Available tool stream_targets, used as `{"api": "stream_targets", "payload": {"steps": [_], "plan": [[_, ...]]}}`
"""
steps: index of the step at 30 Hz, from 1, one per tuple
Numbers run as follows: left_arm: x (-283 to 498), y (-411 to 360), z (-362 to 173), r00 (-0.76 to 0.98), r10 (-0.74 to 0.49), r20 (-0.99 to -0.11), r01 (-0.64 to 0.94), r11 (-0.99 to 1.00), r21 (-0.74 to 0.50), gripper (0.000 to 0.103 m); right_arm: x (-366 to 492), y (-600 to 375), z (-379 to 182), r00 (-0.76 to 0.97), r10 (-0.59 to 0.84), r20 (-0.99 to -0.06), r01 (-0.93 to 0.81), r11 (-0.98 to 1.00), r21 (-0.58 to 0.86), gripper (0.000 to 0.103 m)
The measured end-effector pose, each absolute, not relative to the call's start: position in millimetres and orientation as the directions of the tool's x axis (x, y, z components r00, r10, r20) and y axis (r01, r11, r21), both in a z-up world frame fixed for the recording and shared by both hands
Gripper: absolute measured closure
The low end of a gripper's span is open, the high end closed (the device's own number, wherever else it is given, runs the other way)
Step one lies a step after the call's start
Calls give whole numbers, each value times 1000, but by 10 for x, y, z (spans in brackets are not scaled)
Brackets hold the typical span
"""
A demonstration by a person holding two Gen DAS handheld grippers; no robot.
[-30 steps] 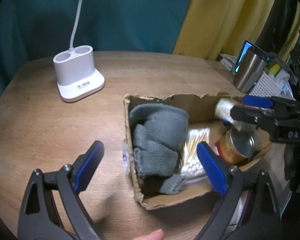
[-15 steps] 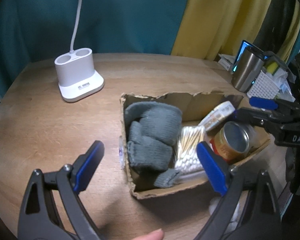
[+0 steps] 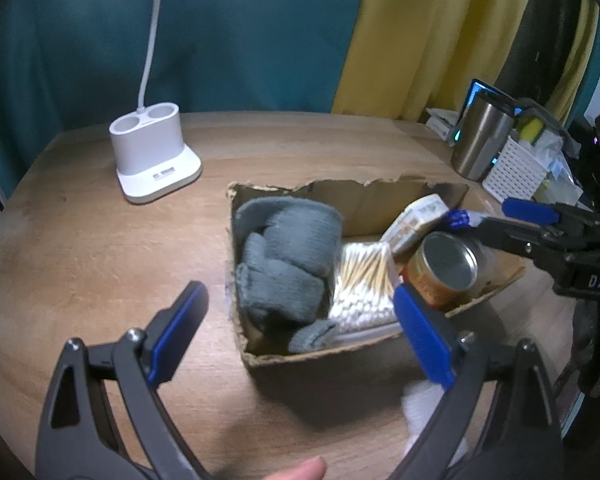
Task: Organize objects
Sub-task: 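Move the right tool back toward the white socks on the table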
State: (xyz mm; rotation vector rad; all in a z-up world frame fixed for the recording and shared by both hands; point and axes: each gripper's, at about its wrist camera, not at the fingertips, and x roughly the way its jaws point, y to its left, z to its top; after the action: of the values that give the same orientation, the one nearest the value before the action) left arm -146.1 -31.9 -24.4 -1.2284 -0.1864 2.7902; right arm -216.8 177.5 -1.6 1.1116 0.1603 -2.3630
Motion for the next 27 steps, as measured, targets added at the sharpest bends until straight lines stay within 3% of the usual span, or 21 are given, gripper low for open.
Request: {"api": "stream_targets", "payload": {"steps": [27], "plan": [[-1050, -270, -286, -672, 135, -728, -34, -988, -152, 8, -1616, 1841, -126, -521, -397, -756, 494, -862, 113, 19]]}}
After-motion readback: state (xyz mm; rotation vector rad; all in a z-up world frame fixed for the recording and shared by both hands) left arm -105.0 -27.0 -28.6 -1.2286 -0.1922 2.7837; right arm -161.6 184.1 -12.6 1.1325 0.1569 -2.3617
